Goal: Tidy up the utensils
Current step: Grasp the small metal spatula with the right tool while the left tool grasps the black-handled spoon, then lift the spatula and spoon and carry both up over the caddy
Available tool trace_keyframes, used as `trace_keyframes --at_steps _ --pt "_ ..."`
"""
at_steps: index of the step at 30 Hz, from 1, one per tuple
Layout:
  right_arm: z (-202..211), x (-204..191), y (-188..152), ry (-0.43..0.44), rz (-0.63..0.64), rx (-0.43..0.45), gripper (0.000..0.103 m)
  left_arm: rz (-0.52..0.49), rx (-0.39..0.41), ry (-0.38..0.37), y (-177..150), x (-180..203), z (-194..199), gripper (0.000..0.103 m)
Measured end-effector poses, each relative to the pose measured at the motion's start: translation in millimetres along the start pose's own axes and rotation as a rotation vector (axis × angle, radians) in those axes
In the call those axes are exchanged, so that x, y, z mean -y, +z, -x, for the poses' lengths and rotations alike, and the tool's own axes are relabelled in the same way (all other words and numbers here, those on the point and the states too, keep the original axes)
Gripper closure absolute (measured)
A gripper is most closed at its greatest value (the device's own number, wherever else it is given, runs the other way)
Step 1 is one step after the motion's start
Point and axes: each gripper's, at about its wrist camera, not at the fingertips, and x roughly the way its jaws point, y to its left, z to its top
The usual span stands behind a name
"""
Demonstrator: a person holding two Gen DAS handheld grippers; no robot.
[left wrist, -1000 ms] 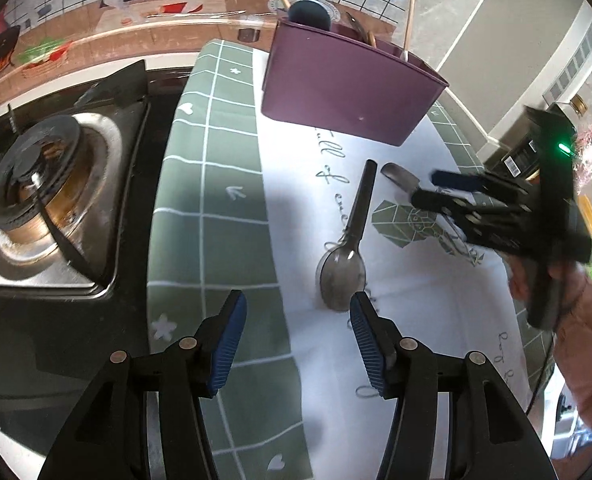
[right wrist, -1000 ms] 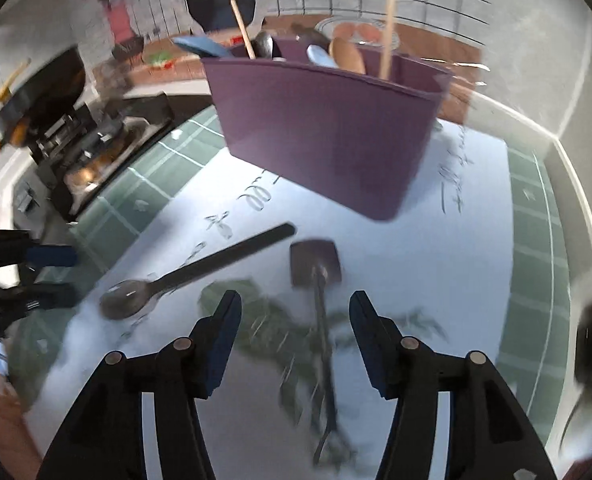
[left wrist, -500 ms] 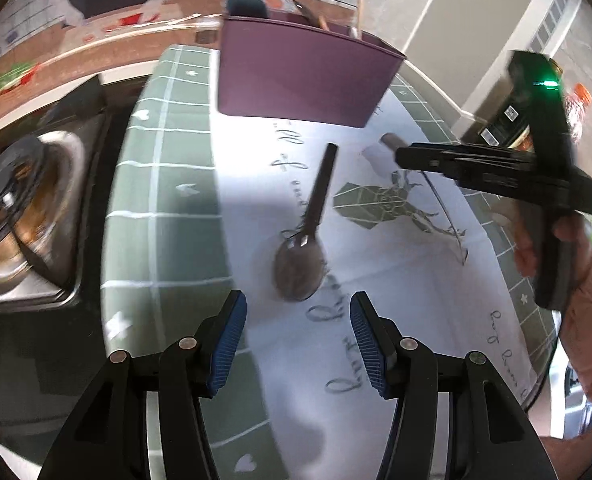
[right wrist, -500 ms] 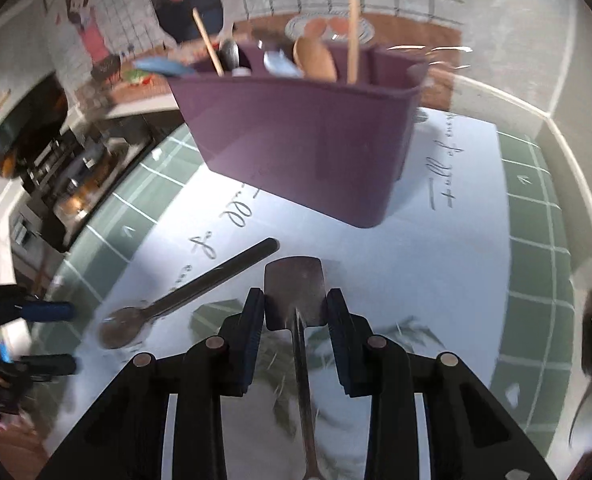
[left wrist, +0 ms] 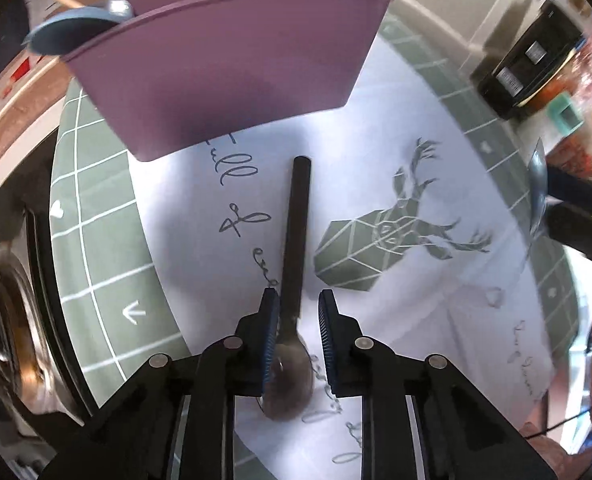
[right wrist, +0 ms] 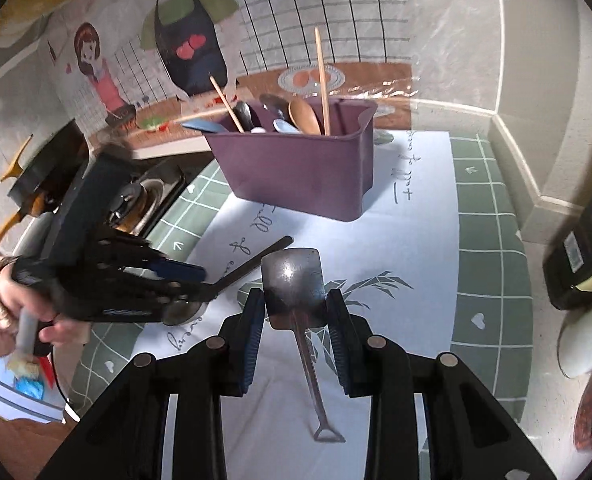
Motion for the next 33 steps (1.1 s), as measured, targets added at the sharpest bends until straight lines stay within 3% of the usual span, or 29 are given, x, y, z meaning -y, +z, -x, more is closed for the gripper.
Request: trace_keyframes --at_steps 6,12,15,20,24,31,32,33 --pt "16 0 -4 -0.007 -0.009 0.035 0.075 -0.016 -0.038 0.047 10 9 -13 0.089" --pt "10 3 -9 -0.020 0.026 0.004 0.075 -0.002 0.006 0.068 9 10 -12 0.091" --pt "-6 3 -16 -0.053 0.053 -0.050 0.068 0.033 0.065 0.057 1 4 -2 0.091" --pt "-38 1 -27 -0.060 0.053 -0.125 0.061 0.173 0.211 0.016 -31 -13 30 0.091" --pt "-65 -7 -27 -0.080 0.090 -0.161 0.049 0.247 0.314 0.010 -51 -16 51 0.091" --pt "-92 -17 -23 -0.122 0.126 -0.192 0.050 0.340 0.463 -0.021 -76 -27 77 0.091" --pt "-92 -19 -23 -0.134 0.135 -0.190 0.053 0.348 0.484 -0.017 -79 -28 80 0.091" --pt "-93 -21 -23 -0.160 0.148 -0.187 0.067 0.351 0.495 -0.014 -81 -28 82 0.090"
